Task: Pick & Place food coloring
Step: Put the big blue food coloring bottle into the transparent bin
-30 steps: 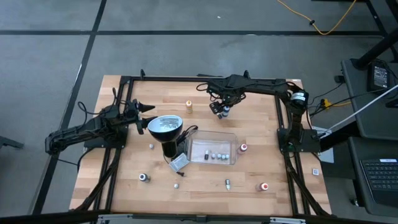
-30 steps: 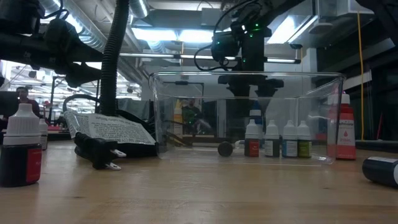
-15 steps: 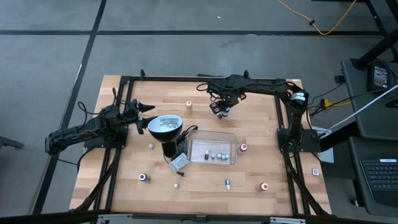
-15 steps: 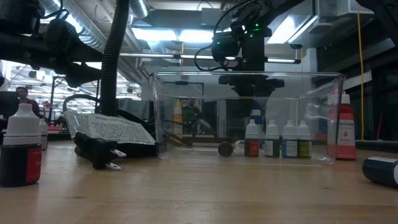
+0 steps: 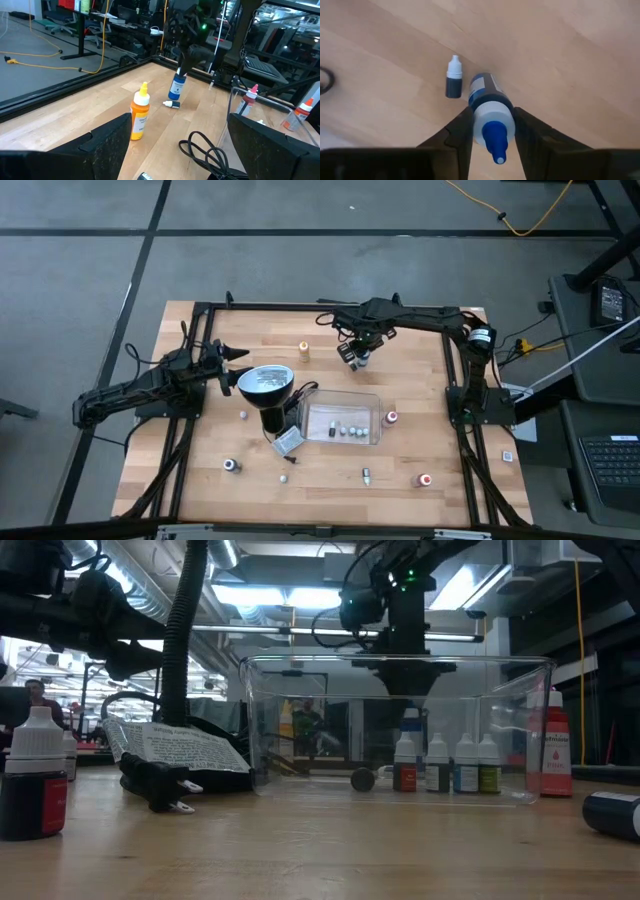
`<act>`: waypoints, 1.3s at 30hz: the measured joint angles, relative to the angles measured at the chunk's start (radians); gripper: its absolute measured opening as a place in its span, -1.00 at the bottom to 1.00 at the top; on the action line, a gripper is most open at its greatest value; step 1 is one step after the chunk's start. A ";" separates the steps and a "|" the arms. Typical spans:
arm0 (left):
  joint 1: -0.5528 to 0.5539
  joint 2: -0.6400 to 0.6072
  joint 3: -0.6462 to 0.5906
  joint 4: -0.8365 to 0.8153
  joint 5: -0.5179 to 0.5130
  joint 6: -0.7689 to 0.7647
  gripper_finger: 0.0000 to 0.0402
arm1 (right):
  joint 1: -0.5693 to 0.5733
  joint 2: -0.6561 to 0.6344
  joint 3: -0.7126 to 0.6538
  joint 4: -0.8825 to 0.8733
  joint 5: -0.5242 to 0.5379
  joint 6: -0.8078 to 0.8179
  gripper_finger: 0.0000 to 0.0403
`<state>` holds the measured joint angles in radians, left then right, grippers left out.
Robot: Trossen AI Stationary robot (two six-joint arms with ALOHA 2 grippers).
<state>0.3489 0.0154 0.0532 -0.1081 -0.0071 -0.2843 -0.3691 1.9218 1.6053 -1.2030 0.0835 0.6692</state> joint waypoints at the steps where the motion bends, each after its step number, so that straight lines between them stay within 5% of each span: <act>1: 0.000 0.000 0.000 0.000 0.000 0.000 0.60 | 0.001 0.000 0.015 -0.019 0.000 -0.010 -0.36; 20: 0.000 0.000 0.000 0.000 0.000 0.000 0.60 | 0.232 -0.003 0.390 -0.315 0.020 -0.015 -0.37; 39: 0.000 0.000 0.000 0.000 0.000 0.000 0.60 | 0.518 -0.042 0.257 -0.312 -0.007 0.142 -0.37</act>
<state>0.3485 0.0158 0.0532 -0.1081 -0.0071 -0.2844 0.1493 1.8801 1.8626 -1.5154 0.0761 0.8111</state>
